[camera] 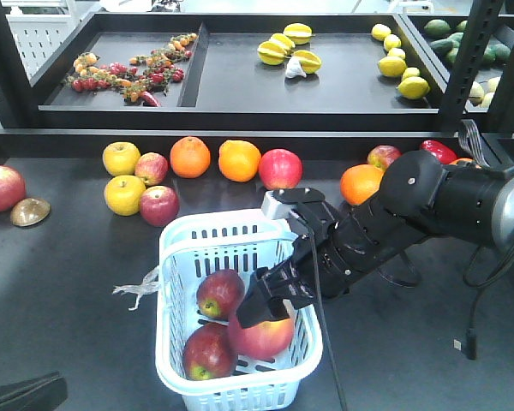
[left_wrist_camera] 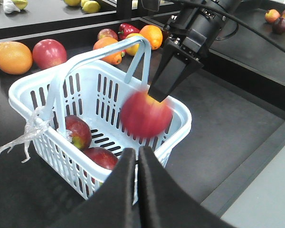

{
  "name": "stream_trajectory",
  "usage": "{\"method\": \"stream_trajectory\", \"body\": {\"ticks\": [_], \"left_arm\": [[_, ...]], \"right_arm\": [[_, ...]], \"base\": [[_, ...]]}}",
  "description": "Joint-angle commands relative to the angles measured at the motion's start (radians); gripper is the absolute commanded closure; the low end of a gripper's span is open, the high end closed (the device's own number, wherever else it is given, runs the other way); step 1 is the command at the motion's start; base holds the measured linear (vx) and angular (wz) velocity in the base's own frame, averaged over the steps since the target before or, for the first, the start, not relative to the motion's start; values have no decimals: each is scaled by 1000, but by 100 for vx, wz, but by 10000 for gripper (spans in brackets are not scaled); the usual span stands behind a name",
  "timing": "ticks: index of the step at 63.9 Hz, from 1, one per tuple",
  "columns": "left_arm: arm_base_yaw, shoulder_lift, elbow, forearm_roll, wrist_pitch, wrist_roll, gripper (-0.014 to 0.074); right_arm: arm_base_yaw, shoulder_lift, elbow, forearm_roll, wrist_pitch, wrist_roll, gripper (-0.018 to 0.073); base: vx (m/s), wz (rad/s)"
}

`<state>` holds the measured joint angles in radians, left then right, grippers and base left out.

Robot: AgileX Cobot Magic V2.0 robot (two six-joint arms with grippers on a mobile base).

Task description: Pick three apples into basket with both arms

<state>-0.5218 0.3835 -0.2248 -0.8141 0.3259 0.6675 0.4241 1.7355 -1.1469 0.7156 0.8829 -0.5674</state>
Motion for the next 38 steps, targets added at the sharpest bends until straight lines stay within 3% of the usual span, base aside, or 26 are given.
{"method": "stream_trajectory", "body": {"ticks": [1, 14, 22, 28, 38], "left_arm": [[-1, 6, -25, -24, -48, -4, 603], [-1, 6, -25, -24, -48, -4, 603], [-1, 6, -25, -24, -48, -4, 603], [-1, 6, -25, -24, -48, -4, 603], [-1, 6, -25, -24, -48, -4, 603]], "right_arm": [[-1, -44, -32, 44, -11, -10, -167], [-3, -45, -32, 47, -27, -8, -116], [-3, -60, -32, 46, -5, -4, -17], [-3, -84, -32, 44, 12, 0, 133], [-3, -149, -32, 26, 33, -5, 506]], "base": [[0, 0], [0, 0], [0, 0], [0, 0], [0, 0]]}}
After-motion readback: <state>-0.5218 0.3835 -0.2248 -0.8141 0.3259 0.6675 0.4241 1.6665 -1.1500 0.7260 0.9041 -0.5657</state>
